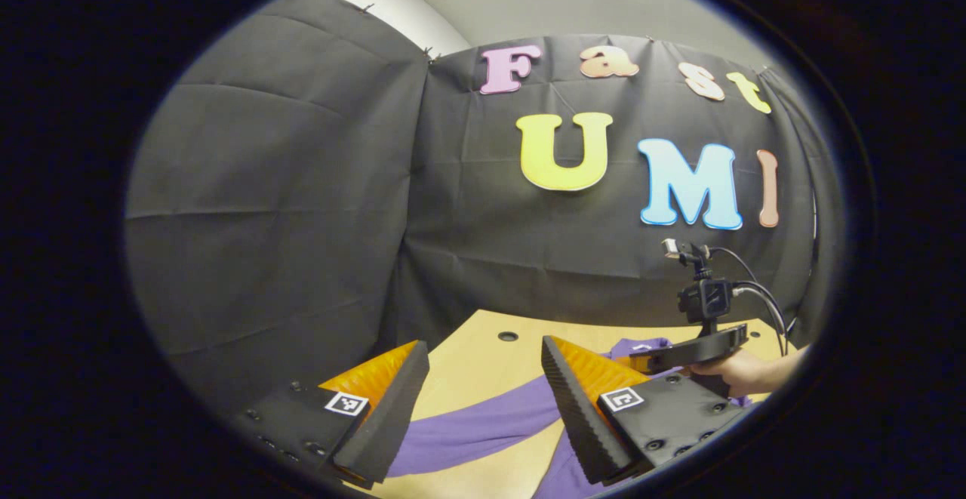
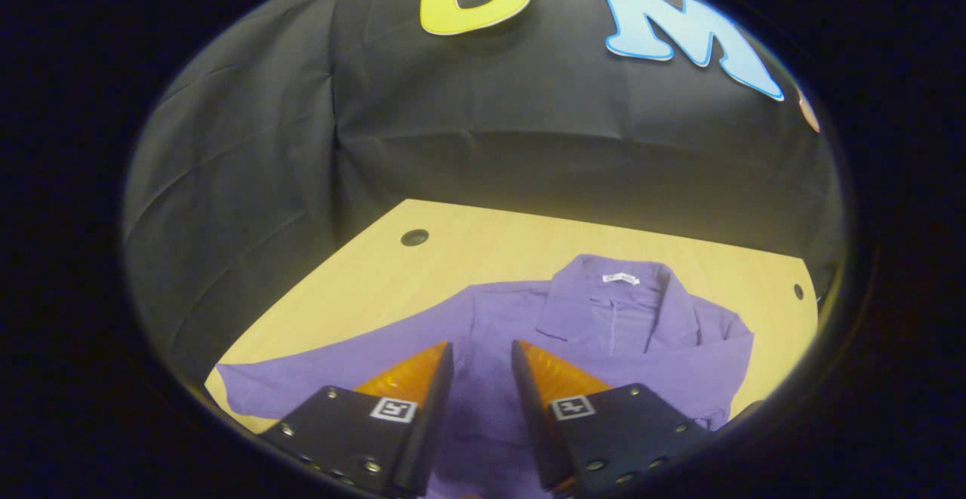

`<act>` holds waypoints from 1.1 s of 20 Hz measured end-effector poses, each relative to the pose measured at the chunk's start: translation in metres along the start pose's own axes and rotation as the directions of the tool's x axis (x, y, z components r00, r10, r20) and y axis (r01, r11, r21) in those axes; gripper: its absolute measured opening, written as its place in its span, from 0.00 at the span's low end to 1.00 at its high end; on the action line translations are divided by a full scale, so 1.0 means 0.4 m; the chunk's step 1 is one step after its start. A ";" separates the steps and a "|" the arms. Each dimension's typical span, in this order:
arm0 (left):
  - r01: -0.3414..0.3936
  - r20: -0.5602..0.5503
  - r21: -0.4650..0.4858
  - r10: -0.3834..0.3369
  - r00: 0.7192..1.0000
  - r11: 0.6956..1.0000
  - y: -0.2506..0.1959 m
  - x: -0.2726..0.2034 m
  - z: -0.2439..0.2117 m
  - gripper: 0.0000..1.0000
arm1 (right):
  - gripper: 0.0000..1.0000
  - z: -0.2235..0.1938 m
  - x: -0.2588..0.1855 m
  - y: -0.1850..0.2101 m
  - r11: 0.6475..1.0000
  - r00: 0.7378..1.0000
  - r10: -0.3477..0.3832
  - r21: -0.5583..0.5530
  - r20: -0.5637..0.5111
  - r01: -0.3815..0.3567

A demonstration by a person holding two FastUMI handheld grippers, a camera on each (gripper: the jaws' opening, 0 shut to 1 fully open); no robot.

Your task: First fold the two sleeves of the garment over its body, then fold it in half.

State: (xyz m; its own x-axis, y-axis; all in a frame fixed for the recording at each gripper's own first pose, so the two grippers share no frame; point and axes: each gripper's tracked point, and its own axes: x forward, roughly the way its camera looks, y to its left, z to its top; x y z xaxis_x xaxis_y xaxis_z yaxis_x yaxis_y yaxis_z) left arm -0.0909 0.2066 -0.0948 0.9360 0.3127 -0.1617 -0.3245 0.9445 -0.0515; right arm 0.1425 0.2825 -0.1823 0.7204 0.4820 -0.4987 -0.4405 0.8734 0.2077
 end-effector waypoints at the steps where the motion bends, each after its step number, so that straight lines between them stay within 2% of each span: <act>1: -0.008 0.000 0.005 0.008 1.000 1.000 0.006 0.001 -0.004 0.97 | 0.61 0.008 -0.004 0.002 1.000 1.000 -0.008 -0.007 0.014 0.008; 2: -0.017 0.003 0.010 0.017 1.000 1.000 0.014 0.004 -0.008 0.97 | 0.72 0.018 -0.012 0.000 1.000 0.999 -0.018 -0.011 0.028 0.018; 4: -0.035 0.001 0.013 0.035 0.999 0.999 0.027 0.007 -0.011 0.96 | 0.78 0.039 -0.034 0.001 1.000 0.998 -0.028 -0.011 0.057 0.029; 8: -0.069 -0.029 -0.011 0.068 0.997 0.998 0.060 0.019 -0.050 0.97 | 0.77 0.089 -0.100 0.020 1.000 0.992 -0.023 -0.007 0.124 0.024; 13: -0.148 -0.087 -0.019 0.146 0.985 0.989 0.134 0.047 -0.134 0.96 | 0.77 0.151 -0.225 0.045 1.000 0.974 -0.020 -0.012 0.225 0.023; 16: -0.223 -0.167 -0.062 0.211 0.963 0.973 0.192 0.066 -0.211 0.97 | 0.77 0.173 -0.316 0.051 0.999 0.961 -0.037 -0.002 0.274 0.039; 19: -0.313 -0.263 -0.068 0.285 0.922 0.947 0.254 0.080 -0.307 0.97 | 0.76 0.174 -0.392 0.044 0.997 0.953 -0.061 -0.020 0.297 0.070; 22: -0.367 -0.343 -0.074 0.321 0.883 0.927 0.305 0.072 -0.391 0.97 | 0.76 0.175 -0.448 0.039 0.995 0.946 -0.080 -0.028 0.316 0.093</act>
State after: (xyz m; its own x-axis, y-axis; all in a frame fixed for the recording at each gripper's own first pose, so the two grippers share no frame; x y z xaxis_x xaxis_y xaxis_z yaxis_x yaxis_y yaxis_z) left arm -0.1248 0.3150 -0.2597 0.6749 0.5451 -0.4973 -0.6541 0.7539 -0.0613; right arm 0.0442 0.2146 -0.0307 0.8854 0.4081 -0.2224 -0.3862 0.9123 0.1364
